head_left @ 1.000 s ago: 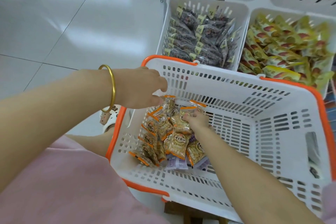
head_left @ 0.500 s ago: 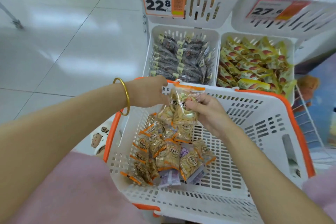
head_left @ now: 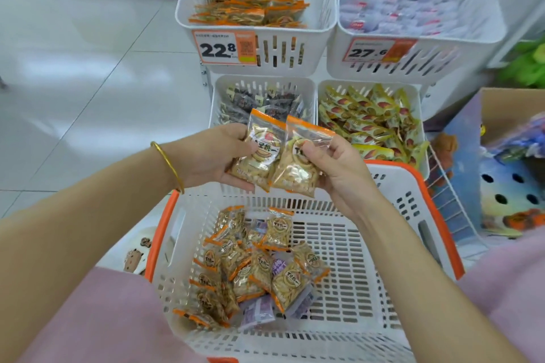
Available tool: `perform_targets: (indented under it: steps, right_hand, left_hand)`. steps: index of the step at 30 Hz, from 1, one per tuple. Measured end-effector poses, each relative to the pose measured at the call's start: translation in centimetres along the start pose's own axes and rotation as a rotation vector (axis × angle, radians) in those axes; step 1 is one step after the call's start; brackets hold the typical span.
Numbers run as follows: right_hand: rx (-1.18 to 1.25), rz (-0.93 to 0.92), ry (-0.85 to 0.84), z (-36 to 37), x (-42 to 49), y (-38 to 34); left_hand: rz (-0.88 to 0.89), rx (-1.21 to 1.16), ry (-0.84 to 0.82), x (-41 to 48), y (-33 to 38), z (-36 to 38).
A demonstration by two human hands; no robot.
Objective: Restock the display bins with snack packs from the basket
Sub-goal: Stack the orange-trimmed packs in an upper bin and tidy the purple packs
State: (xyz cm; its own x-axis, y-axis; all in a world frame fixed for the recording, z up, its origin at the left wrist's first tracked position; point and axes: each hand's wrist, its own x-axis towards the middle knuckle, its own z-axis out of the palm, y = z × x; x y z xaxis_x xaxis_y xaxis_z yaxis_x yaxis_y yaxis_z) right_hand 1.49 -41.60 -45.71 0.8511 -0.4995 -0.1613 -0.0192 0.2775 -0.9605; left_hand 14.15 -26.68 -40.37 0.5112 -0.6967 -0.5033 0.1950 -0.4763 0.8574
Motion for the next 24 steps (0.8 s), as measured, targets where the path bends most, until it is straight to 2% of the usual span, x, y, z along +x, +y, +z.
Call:
perform_targets:
  steps: [3,5,8,11,15,17,19,21,24]
  right_hand:
    - [-0.024,-0.026,-0.017,0.2,0.6,-0.9]
    - [-0.107,-0.049,-0.033,0.8,1.0,-1.4]
    - [-0.19,-0.078,-0.022,2.0,1.6,-2.2]
    - [-0.232,-0.069,-0.021,2.1,2.6,-3.6]
    - [-0.405,0.035,-0.32,1.5,4.8,-7.8]
    - [-0.466,0.009,-0.39,2.1,6.5,-10.1]
    - [-0.478,-0.107,-0.327,3.0,8.6,-12.6]
    - [-0.506,-0.277,-0.186,3.8,11.1,-15.5]
    - [-0.655,-0.587,0.068,5.3,16.7,-19.3]
  left_hand:
    - [0.013,-0.025,0.023,0.3,0.3,0.1]
    - [0.04,-0.054,-0.039,0.3,0.5,0.3]
    - [0.155,0.083,-0.088,0.7,0.5,0.4]
    - [0.24,0.193,-0.033,1.5,0.4,-0.2]
    - [0.364,0.302,0.027,2.8,2.1,-1.7]
    - [0.446,0.358,0.074,3.8,3.9,-2.5]
    - [0.535,0.375,0.176,5.2,6.2,-3.4]
    - [0.664,0.415,0.369,6.9,8.7,-4.5]
    - [0.793,0.661,0.663,9.3,12.1,-6.3]
